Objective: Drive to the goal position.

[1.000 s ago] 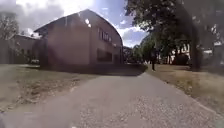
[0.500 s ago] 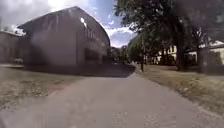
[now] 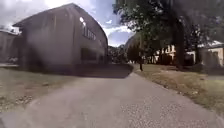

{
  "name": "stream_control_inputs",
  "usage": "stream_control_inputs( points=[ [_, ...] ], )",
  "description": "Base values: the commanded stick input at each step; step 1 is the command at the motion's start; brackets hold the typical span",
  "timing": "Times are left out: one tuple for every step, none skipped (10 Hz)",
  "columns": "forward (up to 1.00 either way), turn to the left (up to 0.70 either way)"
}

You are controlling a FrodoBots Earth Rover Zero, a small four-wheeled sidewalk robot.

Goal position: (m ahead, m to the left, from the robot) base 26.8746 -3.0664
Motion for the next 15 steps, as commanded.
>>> stream_control_inputs(
  points=[
    [0.85,0.00],
    [0.85,0.00],
    [0.85,0.00],
    [0.85,0.00],
    [0.85,0.00],
    [0.85,0.00],
    [0.85,0.00],
    [0.85,0.00],
    [0.85,-0.11],
    [0.85,-0.34],
    [0.85,-0.34],
    [0.85,-0.34],
    [0.85,-0.34],
    [0.85,-0.34],
    [0.85,-0.34]
  ],
)
